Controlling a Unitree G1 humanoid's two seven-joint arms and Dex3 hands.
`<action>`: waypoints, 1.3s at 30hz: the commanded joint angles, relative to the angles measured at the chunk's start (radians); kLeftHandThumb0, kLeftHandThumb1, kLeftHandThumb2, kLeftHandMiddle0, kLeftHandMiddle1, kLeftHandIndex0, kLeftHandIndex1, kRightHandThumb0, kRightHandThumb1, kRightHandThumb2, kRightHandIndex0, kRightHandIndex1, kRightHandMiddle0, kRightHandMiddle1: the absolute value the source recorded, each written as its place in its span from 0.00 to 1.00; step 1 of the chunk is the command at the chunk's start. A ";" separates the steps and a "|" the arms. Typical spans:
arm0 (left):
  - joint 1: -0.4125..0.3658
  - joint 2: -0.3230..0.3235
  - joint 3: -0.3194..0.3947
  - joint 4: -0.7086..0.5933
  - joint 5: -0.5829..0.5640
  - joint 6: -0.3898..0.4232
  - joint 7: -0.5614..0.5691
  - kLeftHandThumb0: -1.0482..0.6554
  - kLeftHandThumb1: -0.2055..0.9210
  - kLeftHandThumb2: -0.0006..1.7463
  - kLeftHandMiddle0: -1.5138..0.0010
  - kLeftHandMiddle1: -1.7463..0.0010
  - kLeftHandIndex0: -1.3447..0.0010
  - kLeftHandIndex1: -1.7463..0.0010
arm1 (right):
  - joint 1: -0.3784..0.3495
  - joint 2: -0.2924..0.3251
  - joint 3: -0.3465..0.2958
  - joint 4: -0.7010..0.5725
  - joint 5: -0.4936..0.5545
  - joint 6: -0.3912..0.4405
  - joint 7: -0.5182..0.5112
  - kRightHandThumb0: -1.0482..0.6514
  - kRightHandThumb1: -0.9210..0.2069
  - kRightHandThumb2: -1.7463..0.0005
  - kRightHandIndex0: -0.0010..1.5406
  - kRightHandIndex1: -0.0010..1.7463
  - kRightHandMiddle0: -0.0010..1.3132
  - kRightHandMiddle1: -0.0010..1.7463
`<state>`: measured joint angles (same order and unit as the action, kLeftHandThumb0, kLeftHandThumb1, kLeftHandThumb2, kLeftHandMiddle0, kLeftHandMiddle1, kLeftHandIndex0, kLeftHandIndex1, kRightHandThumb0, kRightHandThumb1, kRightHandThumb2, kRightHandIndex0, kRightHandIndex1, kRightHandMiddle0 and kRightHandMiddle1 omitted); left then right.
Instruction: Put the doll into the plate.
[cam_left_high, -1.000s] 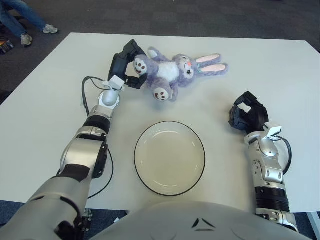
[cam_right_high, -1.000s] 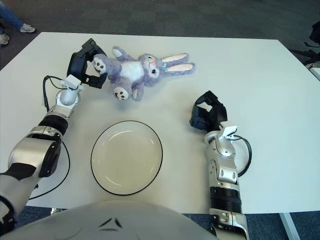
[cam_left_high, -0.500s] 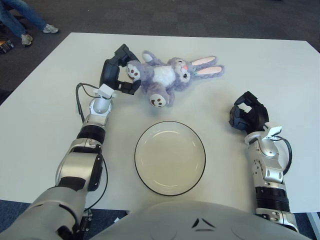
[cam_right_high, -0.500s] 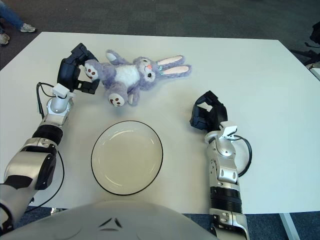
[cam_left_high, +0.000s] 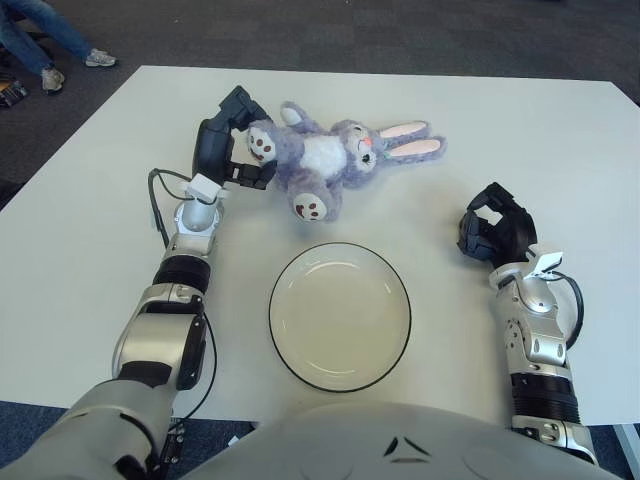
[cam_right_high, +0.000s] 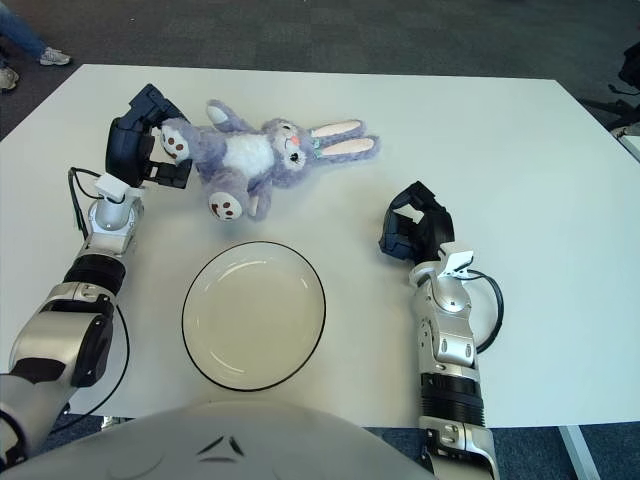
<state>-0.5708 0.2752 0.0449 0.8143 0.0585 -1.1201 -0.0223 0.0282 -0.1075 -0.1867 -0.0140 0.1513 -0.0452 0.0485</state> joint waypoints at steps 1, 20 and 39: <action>0.004 0.000 0.013 0.003 0.013 -0.031 0.004 0.61 0.39 0.73 0.51 0.24 0.54 0.00 | 0.030 0.006 0.004 0.036 -0.004 0.042 -0.001 0.34 0.51 0.27 0.78 1.00 0.45 1.00; -0.004 0.006 -0.015 0.005 0.003 0.032 -0.073 0.61 0.55 0.63 0.60 0.16 0.69 0.00 | 0.030 0.008 0.003 0.034 -0.004 0.045 0.000 0.34 0.51 0.27 0.78 1.00 0.45 1.00; -0.007 -0.014 -0.011 -0.031 -0.160 0.143 -0.304 0.05 1.00 0.46 0.87 0.37 1.00 0.26 | 0.027 -0.001 -0.005 0.042 -0.001 0.046 0.008 0.34 0.52 0.26 0.78 1.00 0.45 1.00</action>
<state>-0.5761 0.2713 0.0292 0.8073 -0.0743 -0.9992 -0.3024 0.0268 -0.1082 -0.1895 -0.0141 0.1465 -0.0404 0.0511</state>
